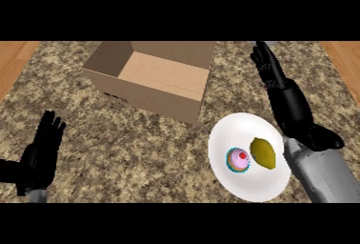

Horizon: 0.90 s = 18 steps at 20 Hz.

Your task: Pick the lemon from the plate and place it in the cardboard box

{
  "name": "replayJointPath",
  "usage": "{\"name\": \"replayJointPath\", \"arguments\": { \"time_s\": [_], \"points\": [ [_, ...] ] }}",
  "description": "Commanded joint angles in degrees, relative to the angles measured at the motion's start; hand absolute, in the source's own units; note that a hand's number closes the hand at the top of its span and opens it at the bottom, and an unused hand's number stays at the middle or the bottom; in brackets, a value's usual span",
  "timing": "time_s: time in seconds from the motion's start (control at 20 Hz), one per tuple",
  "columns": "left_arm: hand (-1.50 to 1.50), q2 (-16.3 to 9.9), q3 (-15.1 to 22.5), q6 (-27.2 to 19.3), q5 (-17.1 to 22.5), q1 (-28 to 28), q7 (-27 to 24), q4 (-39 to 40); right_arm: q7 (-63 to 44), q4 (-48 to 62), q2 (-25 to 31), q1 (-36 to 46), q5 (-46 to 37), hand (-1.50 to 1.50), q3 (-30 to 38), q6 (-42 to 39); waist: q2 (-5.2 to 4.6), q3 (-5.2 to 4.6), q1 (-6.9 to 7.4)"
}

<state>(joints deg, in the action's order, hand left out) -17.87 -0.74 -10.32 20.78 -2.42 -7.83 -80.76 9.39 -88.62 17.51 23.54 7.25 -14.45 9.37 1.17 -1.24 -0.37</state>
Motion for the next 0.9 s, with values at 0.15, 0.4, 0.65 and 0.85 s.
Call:
{"name": "replayJointPath", "arguments": {
  "time_s": [0.15, 0.4, 0.65, 0.85],
  "points": [
    [0.0, -4.57, 5.81, -4.57, -11.72, 0.81, 4.17, -4.37, 3.54, 1.47, -0.89, -0.82, 7.15, -1.5, 6.15, -4.41, -1.23, 1.41, 0.53],
    [0.0, -6.97, 7.82, -2.53, -14.79, -0.23, 3.89, -2.06, -3.2, 11.38, 3.78, -6.92, -5.26, 1.5, 9.91, 10.51, -1.58, 1.35, -0.98],
    [0.0, -6.09, 10.19, -4.76, -17.94, -1.28, 12.1, -10.56, 11.13, 13.64, -3.05, -11.29, 0.28, -1.5, 13.72, 8.61, -1.13, 1.31, 0.67],
    [0.0, -4.9, 8.97, -5.24, -19.23, 4.23, 12.65, -5.01, 5.64, 10.22, 8.24, -13.17, -5.62, -1.5, 10.73, 1.73, -1.12, 1.2, -0.11]
  ]
}}
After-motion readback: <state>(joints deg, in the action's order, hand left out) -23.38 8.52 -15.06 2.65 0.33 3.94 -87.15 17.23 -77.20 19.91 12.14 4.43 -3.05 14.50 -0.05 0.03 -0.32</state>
